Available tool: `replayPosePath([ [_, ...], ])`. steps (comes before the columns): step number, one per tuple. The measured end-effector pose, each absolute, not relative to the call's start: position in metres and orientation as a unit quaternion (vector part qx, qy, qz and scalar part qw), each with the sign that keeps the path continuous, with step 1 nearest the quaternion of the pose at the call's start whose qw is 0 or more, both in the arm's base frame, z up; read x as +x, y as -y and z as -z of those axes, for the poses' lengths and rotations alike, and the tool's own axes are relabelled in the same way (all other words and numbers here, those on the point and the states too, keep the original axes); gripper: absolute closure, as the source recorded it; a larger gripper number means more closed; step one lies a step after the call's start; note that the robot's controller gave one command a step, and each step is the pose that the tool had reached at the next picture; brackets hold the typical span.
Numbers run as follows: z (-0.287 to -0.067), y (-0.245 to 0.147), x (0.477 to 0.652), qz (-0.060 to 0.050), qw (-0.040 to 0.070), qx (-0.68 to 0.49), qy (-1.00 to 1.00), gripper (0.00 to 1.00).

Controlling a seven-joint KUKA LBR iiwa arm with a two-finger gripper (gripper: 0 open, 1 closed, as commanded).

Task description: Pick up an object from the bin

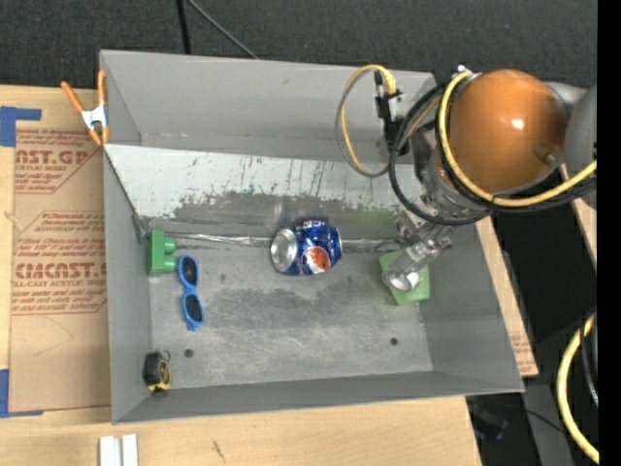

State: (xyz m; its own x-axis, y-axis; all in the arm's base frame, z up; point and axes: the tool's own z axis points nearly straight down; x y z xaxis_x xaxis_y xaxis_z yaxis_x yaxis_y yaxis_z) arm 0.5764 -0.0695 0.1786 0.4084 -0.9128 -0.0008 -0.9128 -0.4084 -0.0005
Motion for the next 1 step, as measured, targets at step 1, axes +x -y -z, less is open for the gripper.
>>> replayPosePath([
  [1,-0.1549,0.0281,0.5558,-0.003,0.001,-0.949,-0.315,1.0],
])
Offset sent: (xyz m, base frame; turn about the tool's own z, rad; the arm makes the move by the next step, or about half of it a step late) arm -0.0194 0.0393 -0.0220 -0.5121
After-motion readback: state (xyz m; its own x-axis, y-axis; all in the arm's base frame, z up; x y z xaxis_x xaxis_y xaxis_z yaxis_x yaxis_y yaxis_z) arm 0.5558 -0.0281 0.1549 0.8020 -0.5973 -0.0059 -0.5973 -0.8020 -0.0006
